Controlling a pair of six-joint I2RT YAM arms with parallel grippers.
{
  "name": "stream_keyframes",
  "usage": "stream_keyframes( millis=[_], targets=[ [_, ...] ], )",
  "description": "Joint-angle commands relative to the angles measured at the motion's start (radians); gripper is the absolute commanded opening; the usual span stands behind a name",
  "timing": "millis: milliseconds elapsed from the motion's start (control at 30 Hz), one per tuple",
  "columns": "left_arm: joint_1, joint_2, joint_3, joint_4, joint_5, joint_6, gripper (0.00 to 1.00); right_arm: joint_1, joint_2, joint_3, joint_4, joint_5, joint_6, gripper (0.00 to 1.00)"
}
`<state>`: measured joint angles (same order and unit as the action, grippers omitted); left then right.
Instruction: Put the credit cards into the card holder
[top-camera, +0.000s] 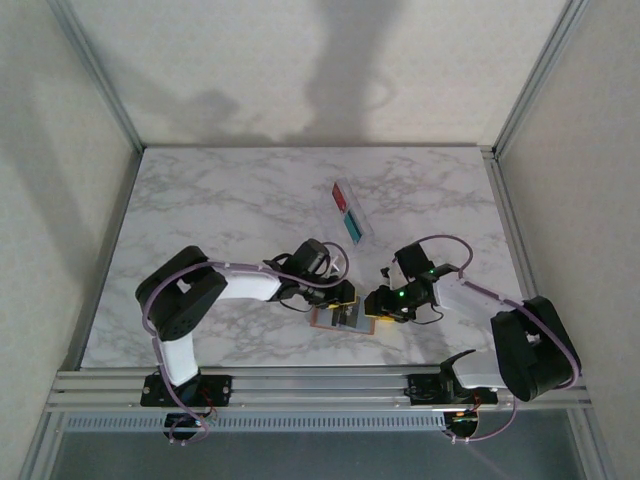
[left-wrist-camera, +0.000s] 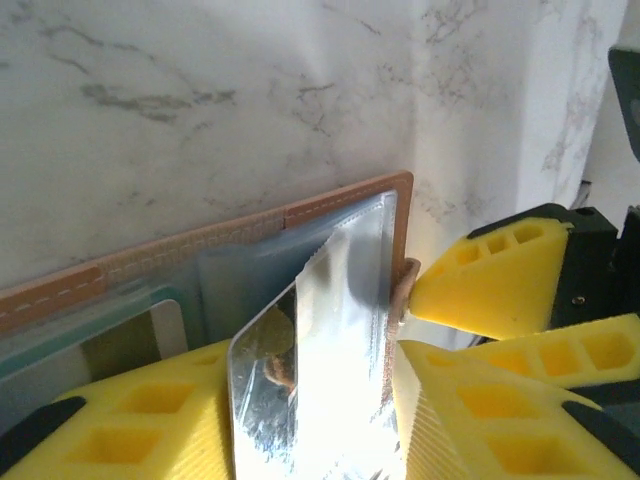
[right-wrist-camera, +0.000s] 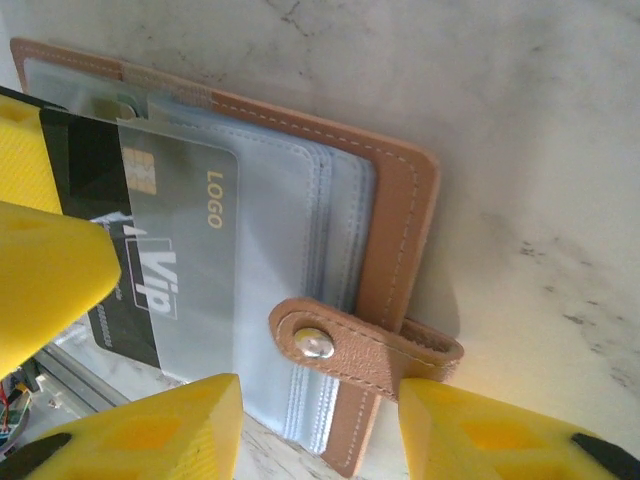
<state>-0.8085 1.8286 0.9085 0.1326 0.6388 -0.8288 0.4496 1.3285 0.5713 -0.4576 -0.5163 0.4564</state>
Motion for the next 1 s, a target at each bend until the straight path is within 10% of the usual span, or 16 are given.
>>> stream_keyframes(
  millis=[0,400,533,967],
  targets=[
    [-0.003,-0.029,0.028,-0.171,-0.099,0.042,0.46,0.003,-0.021,-0.008,-0.046,0.041,-0.017,0.46],
    [-0.008,-0.101,0.095,-0.332,-0.213,0.045,0.48,0.009,-0.092,0.036,-0.122,0.088,-0.01,0.58],
    [0.002,-0.164,0.072,-0.357,-0.256,0.059,0.46,0.062,-0.147,0.084,-0.183,0.196,0.013,0.99],
    [0.072,-0.194,-0.123,-0.184,-0.18,0.074,0.22,0.333,0.051,0.219,-0.076,0.509,0.197,0.99]
  ],
)
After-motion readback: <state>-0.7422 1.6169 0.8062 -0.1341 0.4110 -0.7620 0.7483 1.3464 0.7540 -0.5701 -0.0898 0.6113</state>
